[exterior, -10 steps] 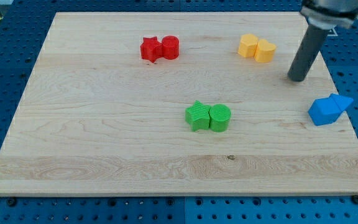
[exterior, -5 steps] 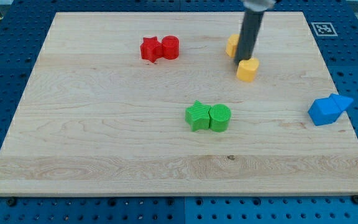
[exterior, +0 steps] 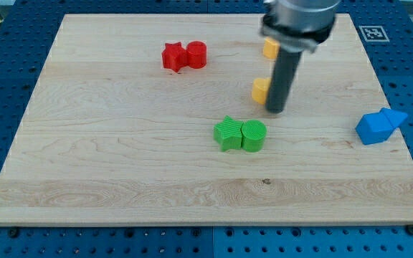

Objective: Separate the yellow heart from the yellow hexagon

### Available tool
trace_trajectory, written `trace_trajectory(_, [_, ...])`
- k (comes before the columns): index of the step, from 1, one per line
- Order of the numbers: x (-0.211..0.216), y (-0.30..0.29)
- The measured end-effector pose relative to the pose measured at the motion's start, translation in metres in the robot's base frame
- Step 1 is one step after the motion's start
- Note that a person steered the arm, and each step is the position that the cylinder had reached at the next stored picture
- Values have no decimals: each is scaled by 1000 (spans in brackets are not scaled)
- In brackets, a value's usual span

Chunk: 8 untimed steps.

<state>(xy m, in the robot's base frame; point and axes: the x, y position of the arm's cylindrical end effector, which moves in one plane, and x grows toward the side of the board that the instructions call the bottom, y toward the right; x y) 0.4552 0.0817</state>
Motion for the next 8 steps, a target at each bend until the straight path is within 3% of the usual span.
trace_trajectory(1, [0,1])
trace_trajectory(3, [-8,86])
trace_trajectory(4, [-40,90])
trace_trajectory(5, [-50,55])
trace_trajectory(6, [-36,-16])
trace_trajectory(7, [-33,-42])
trace_trajectory(8, [-53,-9])
